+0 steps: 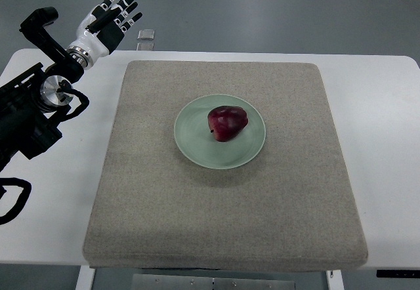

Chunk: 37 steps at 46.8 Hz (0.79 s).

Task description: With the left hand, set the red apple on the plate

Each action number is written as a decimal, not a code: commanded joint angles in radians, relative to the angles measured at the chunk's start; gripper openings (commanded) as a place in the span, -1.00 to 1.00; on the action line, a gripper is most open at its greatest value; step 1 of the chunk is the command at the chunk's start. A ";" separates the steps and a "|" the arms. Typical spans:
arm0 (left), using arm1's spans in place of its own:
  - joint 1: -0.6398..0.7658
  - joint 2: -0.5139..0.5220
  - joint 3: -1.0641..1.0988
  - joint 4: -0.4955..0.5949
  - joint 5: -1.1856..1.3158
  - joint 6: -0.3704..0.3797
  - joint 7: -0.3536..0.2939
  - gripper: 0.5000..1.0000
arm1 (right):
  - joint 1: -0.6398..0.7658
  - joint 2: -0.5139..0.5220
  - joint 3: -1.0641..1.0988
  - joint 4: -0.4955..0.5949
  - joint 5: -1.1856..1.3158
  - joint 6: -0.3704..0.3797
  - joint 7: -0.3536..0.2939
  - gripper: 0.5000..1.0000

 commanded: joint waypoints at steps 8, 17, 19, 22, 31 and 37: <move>-0.005 -0.003 -0.002 0.000 0.002 0.002 0.000 0.97 | 0.000 0.000 0.000 0.000 0.000 0.000 0.000 0.86; -0.015 -0.003 -0.004 -0.003 0.002 0.003 -0.015 0.97 | 0.000 0.000 0.000 -0.001 0.000 0.000 0.000 0.86; -0.018 -0.003 -0.004 -0.003 0.000 0.003 -0.017 0.97 | 0.000 0.000 0.000 0.000 0.000 0.000 0.000 0.86; -0.020 -0.001 -0.004 -0.003 0.000 0.003 -0.018 0.97 | 0.000 0.000 0.000 0.000 0.000 0.000 0.000 0.86; -0.005 0.008 -0.002 -0.002 0.002 0.003 -0.018 0.97 | 0.000 0.000 0.000 0.000 0.000 0.000 0.000 0.86; -0.003 0.008 -0.004 0.000 0.000 0.005 -0.018 0.97 | 0.000 0.000 0.000 -0.001 0.000 0.000 0.000 0.86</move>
